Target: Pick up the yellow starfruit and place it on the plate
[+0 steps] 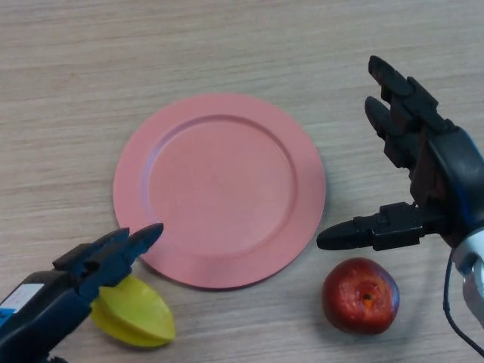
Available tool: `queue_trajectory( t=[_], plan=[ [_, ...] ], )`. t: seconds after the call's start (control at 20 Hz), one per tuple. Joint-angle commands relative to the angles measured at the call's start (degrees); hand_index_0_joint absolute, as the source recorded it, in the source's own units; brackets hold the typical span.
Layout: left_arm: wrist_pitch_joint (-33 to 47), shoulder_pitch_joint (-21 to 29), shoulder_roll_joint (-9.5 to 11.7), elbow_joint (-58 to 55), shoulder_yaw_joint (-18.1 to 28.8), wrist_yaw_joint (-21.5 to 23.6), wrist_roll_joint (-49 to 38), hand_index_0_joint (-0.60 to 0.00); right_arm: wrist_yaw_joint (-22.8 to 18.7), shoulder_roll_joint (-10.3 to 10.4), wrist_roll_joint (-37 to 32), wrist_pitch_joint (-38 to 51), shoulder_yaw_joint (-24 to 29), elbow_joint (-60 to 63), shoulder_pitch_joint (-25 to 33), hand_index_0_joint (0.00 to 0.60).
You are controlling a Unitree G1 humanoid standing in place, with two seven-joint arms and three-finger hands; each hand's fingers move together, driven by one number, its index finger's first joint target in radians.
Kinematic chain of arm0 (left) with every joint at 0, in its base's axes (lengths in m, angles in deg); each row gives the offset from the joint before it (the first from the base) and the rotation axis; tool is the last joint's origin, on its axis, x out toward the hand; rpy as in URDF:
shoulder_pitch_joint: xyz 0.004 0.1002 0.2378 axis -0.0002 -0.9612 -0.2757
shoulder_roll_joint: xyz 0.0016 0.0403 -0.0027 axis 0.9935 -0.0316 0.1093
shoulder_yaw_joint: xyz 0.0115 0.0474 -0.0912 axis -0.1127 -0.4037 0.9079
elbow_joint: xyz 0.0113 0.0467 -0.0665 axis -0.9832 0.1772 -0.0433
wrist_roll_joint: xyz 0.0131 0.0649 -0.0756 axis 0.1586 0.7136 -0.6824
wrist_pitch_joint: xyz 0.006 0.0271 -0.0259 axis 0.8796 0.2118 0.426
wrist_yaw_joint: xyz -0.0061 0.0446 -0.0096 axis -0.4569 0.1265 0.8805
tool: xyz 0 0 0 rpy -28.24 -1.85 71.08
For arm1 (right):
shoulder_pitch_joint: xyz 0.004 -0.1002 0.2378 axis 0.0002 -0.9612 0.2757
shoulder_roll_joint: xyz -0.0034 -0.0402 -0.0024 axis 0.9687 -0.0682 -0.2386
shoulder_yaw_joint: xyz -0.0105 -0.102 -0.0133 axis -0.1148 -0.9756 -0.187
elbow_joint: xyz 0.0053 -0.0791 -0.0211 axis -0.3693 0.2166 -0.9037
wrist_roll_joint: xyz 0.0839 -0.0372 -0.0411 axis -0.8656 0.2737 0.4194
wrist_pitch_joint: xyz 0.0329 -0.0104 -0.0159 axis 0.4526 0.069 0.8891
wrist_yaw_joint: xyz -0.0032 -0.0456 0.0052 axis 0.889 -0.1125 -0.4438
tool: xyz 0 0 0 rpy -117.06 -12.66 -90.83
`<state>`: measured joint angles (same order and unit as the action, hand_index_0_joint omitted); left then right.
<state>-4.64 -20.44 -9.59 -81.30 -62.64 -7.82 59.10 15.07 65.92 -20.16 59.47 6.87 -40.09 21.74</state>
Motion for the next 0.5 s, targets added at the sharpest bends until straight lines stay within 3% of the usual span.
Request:
queue_trajectory(
  t=[0.05, 0.1, 0.15, 0.2, 0.35, 0.4, 0.5],
  plan=[
    [6.4, 0.0, 1.6, -0.9, 0.8, 4.2, -1.6, 0.000, -2.0, -0.8, -3.1, 5.5, 3.7, -5.2, 1.5, 0.000],
    [6.5, 0.3, 2.0, -0.5, 0.5, 4.2, -1.3, 0.000, -2.1, -0.8, -2.9, 5.8, 3.8, -5.2, 1.4, 0.000],
    [6.7, 0.4, 2.2, -0.2, 0.4, 4.1, -1.0, -0.051, -2.1, -0.8, -2.8, 6.1, 3.8, -5.1, 1.2, 0.000],
    [7.0, 0.4, 2.3, -0.1, 0.4, 4.0, -1.0, -0.150, -2.2, -0.8, -2.8, 6.1, 3.8, -5.1, 1.2, 0.000],
    [9.4, 0.0, 2.9, 2.1, 0.2, 3.2, 1.4, -0.550, -2.3, -1.0, -2.2, 5.7, 3.9, -5.1, 1.4, 0.000],
    [10.3, 0.2, 3.2, 3.3, 0.2, 3.7, 2.7, -0.600, -2.3, -1.0, -2.1, 5.6, 4.0, -5.0, 1.3, 0.000],
    [11.1, 0.6, 3.5, 4.2, 0.3, 5.7, 4.3, -0.600, -2.3, -1.1, -2.2, 5.5, 4.2, -4.9, 1.7, 0.000]
  ],
)
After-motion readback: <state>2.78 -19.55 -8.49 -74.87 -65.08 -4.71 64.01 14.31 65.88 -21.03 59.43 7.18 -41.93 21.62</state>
